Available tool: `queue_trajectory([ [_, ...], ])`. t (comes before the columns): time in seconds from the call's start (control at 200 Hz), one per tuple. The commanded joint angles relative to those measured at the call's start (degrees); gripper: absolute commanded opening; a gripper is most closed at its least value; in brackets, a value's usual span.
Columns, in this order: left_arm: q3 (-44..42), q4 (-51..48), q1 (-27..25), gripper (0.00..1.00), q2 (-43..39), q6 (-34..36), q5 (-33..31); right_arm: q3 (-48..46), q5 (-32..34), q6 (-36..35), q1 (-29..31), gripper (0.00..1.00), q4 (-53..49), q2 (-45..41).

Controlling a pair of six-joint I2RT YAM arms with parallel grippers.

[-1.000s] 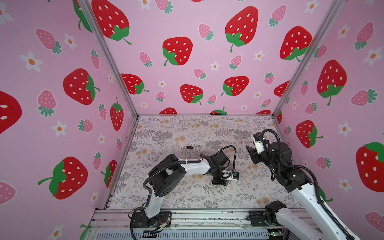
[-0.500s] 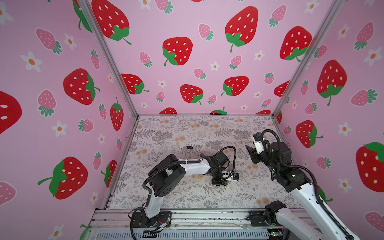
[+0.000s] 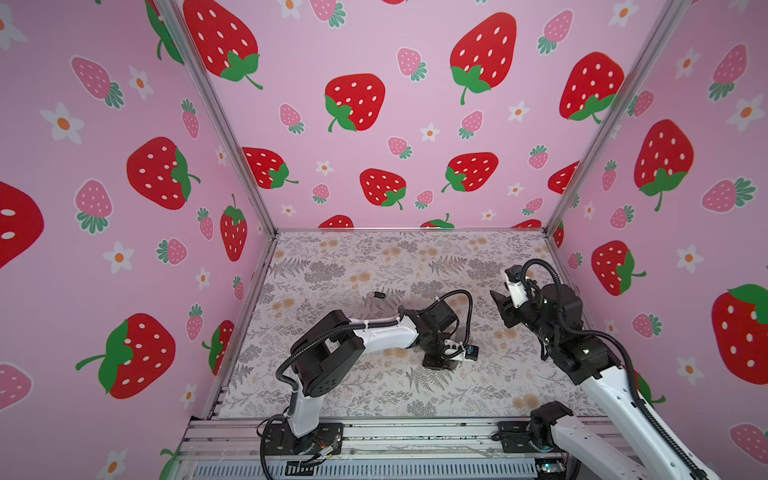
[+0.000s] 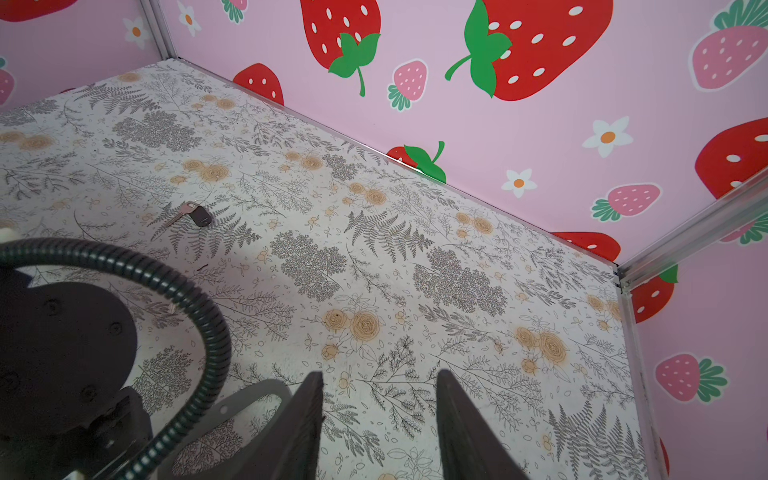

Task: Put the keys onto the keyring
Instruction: 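Close the left gripper on the plate edge near a split ring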

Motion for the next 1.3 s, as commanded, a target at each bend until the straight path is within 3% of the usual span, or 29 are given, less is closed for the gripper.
queue_trajectory([
  [0.0,0.0,-0.9,-0.4,0.35,0.4,1.5,-0.4,-0.6,-1.0,-0.2,0.0,0.46,1.2,-0.2],
  [0.34,0.8,-0.6,-0.7,0.39,1.9,1.8,-0.9,-0.5,-1.6,-0.3,0.0,0.46,1.2,-0.3],
  [0.83,1.6,-1.5,-0.7,0.22,2.7,2.0,-0.2,-0.3,-1.6,-0.5,0.0,0.46,1.4,-0.1],
  [1.296,2.2,-3.2,-0.7,0.14,1.4,1.9,0.9,-0.6,-1.6,-0.6,0.1,0.46,1.8,0.2],
])
